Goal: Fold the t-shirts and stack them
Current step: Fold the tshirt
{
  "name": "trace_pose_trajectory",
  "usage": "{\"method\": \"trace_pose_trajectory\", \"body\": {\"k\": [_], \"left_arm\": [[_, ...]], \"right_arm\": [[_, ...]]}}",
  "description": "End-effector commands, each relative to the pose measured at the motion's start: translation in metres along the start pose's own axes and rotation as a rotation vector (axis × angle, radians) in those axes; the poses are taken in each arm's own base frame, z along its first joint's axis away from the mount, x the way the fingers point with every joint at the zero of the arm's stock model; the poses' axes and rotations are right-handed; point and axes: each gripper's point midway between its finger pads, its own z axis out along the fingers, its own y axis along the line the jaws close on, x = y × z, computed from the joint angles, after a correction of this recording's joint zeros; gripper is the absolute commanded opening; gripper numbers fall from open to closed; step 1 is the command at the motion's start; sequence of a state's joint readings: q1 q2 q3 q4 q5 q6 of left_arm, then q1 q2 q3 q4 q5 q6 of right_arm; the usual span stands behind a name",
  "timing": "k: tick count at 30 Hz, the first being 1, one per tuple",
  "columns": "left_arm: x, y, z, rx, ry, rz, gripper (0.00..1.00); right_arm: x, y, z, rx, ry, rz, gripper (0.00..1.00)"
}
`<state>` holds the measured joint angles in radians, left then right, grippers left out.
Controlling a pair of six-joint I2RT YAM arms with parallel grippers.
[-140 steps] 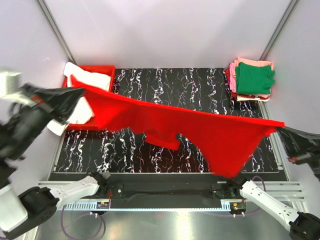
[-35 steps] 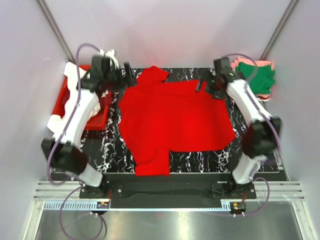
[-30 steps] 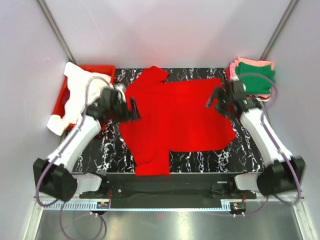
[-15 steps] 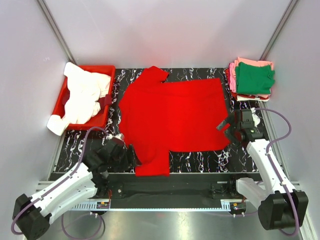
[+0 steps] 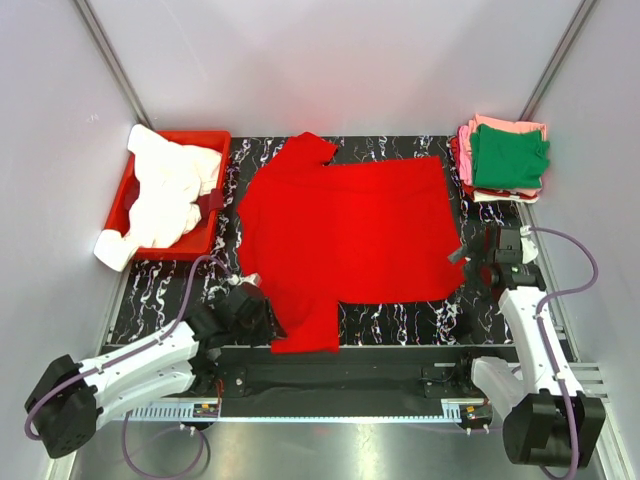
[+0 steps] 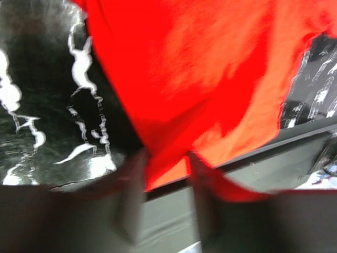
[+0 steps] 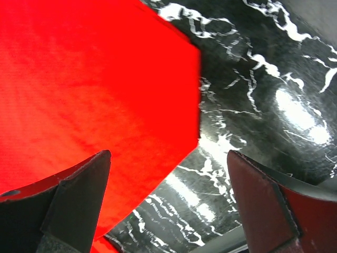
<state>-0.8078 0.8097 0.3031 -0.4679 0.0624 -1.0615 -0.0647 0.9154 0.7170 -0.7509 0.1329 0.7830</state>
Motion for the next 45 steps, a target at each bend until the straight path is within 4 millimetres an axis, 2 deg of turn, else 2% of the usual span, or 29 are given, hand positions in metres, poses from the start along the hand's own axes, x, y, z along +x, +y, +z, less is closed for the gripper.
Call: {"method": "trace_pose_trajectory", "body": {"k": [1,2,5,10,14,16,17,20,23,24,26,27,28,29,30,32,34,35,37,39,40,42,45], "left_arm": [[-0.004,-0.001,0.000,0.015,-0.039,0.006,0.22],[-0.007,-0.003,-0.001,0.018,-0.050,0.008,0.17],[-0.011,-0.009,-0.009,0.029,-0.065,0.013,0.11],[-0.013,-0.013,-0.012,0.034,-0.065,0.024,0.08],[-0.015,-0.016,-0.014,0.037,-0.068,0.030,0.08],[-0.015,-0.015,-0.015,0.027,-0.070,0.035,0.07],[-0.016,-0.016,-0.016,0.029,-0.070,0.041,0.07],[-0.020,-0.020,-0.020,0.031,-0.080,0.051,0.07],[-0.021,-0.021,-0.021,0.022,-0.075,0.064,0.07],[-0.021,-0.022,-0.020,0.020,-0.074,0.066,0.07],[-0.021,-0.022,-0.020,0.018,-0.073,0.067,0.07],[-0.021,-0.022,-0.020,0.018,-0.073,0.067,0.06],[-0.021,-0.022,-0.020,0.018,-0.071,0.069,0.06],[-0.024,-0.020,-0.020,0.005,-0.091,0.068,0.06],[-0.024,-0.019,-0.020,0.004,-0.092,0.068,0.06],[-0.025,-0.018,-0.021,0.003,-0.098,0.065,0.06],[-0.024,-0.017,-0.020,0.004,-0.098,0.063,0.07],[-0.025,-0.017,-0.019,0.004,-0.099,0.062,0.07],[-0.024,-0.016,-0.018,0.004,-0.096,0.065,0.06],[-0.023,-0.017,-0.017,0.007,-0.094,0.065,0.06],[-0.023,-0.017,-0.017,0.009,-0.094,0.065,0.06],[-0.023,-0.018,-0.017,0.013,-0.095,0.068,0.06],[-0.023,-0.016,-0.016,0.009,-0.094,0.067,0.06]], "right_arm": [[-0.001,-0.010,0.009,0.019,-0.018,0.038,0.98],[0.004,-0.019,0.016,0.038,-0.007,0.062,0.97],[0.006,-0.021,0.028,0.018,0.026,0.112,0.90],[0.009,-0.024,0.050,0.024,0.071,0.169,0.82],[0.024,-0.030,0.075,0.048,0.133,0.191,0.74],[0.020,-0.025,0.082,0.028,0.120,0.191,0.72],[0.022,-0.025,0.086,0.027,0.128,0.191,0.64],[0.018,-0.014,0.094,-0.018,0.131,0.192,0.53],[0.005,0.003,0.092,-0.070,0.124,0.168,0.49],[-0.003,0.012,0.090,-0.103,0.106,0.156,0.37],[-0.018,0.030,0.081,-0.168,0.081,0.123,0.25],[-0.017,0.030,0.076,-0.155,0.103,0.112,0.20],[-0.031,0.042,0.066,-0.175,0.088,0.096,0.21],[-0.032,0.042,0.061,-0.163,0.103,0.078,0.23],[-0.028,0.037,0.053,-0.129,0.137,0.071,0.37],[-0.043,0.044,0.034,-0.147,0.090,0.048,0.63],[-0.047,0.036,0.023,-0.109,0.055,0.038,0.87],[-0.050,0.033,0.016,-0.106,0.028,0.037,0.92],[-0.042,0.019,0.014,-0.060,0.035,0.036,0.96],[-0.034,0.014,0.015,-0.061,0.043,0.053,0.97],[-0.018,0.007,0.023,-0.052,0.084,0.075,0.96],[-0.001,-0.003,0.033,-0.037,0.121,0.096,0.93],[0.016,-0.009,0.048,-0.028,0.170,0.133,0.88]]}}
